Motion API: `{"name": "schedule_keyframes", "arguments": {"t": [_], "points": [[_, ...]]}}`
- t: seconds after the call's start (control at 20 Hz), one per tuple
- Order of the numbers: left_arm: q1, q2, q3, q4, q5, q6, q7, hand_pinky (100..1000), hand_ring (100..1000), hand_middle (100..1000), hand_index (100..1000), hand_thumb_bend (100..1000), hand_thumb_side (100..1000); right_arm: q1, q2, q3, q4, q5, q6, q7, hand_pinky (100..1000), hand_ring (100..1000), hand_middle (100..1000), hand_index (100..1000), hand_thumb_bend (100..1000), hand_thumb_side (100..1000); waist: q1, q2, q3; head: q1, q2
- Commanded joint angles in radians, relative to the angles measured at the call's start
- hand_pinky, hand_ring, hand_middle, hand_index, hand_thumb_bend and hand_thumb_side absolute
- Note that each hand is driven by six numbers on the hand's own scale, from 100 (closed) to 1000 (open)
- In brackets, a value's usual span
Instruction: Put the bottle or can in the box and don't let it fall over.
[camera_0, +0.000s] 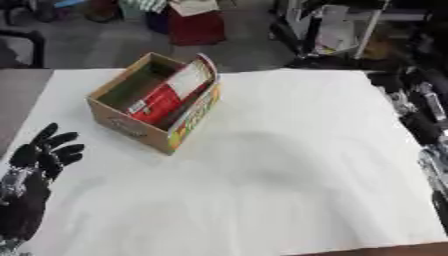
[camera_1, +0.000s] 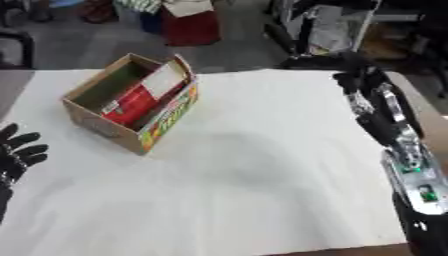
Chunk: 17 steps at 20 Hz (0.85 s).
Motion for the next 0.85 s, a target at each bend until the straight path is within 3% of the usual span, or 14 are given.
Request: {"name": "schedule_keyframes", "arguments": {"t": [0.05,0.35,0.85], "points": [[-0.004,0.019,0.008,-0.020,-0.009,-0.005,0.007,856,812,816,1000,306,1000,0.027,0.045,-0.051,-0.084,-0.034,0.055,0.022,784,771,754,941,100,773,0.004,-0.014,-0.006,0.016,0.007],[-0.003,0.016,0.002,-0.017,-0.012,-0.008,0.000,856,813,816,1000,306,1000,0.080,0.114,-0.080,-0.138,-0.039,0.121,0.037,776,758,738,936,100,786,0.006,-0.011,-0.014,0.025,0.015],[0.001,0.013,0.002,-0.015,-0.017,-0.008,-0.003,855,813,815,1000,305,1000,0.088,0.128,-0.078,-0.155,-0.039,0.145,0.052,767,737,716,931,100,784,0.012,-0.006,-0.017,0.037,0.013]]}}
